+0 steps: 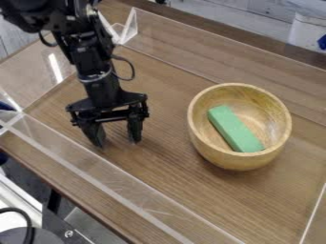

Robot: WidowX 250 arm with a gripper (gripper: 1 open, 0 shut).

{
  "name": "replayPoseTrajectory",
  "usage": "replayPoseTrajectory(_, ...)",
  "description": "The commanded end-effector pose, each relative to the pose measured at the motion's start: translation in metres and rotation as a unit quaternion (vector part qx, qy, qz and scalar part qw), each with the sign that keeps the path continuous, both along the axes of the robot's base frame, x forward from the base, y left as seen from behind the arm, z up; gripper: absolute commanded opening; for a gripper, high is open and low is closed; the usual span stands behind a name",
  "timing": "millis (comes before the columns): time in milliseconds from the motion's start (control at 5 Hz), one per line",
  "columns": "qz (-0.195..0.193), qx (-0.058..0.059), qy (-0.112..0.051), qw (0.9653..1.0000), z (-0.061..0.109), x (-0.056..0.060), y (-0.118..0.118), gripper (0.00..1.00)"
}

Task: Remove the green block from inside the brown bowl and put it on the table

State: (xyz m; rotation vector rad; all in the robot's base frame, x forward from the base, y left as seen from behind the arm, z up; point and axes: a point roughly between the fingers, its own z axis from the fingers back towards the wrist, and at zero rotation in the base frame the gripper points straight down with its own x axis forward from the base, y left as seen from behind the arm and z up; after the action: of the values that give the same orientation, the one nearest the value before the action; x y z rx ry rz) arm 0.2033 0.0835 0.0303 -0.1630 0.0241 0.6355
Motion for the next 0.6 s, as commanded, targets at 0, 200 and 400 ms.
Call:
replayPoseTrajectory(0,-0.007,0.012,-0.030,0.9994,0.027,0.011,0.011,1.00)
replayPoseTrajectory(200,-0.029,0.009,-0.024,0.9993,0.018,0.016,0.008,1.00)
replayPoseTrajectory(400,-0.048,0.005,-0.018,0.9987,0.014,0.020,0.003,1.00)
